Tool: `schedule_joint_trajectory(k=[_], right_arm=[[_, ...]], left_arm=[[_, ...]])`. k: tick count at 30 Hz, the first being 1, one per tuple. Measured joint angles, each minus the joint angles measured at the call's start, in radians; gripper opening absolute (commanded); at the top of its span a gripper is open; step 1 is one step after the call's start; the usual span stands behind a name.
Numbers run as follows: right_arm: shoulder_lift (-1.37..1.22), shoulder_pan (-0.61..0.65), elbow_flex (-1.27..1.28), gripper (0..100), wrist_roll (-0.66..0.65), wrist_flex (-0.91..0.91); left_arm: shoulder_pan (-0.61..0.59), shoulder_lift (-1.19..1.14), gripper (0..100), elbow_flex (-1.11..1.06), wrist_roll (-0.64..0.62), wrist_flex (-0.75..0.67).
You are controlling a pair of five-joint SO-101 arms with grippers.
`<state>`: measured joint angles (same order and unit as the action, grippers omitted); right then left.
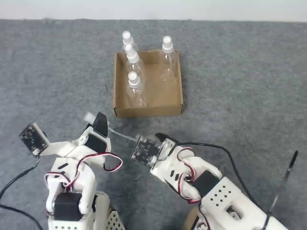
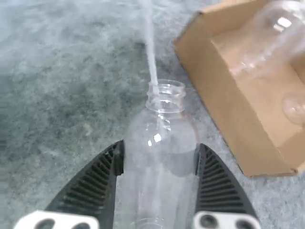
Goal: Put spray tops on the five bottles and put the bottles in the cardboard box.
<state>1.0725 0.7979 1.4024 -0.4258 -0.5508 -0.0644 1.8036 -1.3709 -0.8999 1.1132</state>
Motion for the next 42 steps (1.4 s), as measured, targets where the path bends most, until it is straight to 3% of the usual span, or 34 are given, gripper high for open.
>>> schedule_joint_trajectory(k=[9,42], right_arm=[[0.0,-0.014,0.002,4.3,0.028,0.009],[0.0,0.035,0.002,4.0,0.029,0.031]], left_arm=[[-0.002,0.0,1,0.002,-0.002,0.02],[0.015,0.0,1,0.002,-0.002,-0.009]])
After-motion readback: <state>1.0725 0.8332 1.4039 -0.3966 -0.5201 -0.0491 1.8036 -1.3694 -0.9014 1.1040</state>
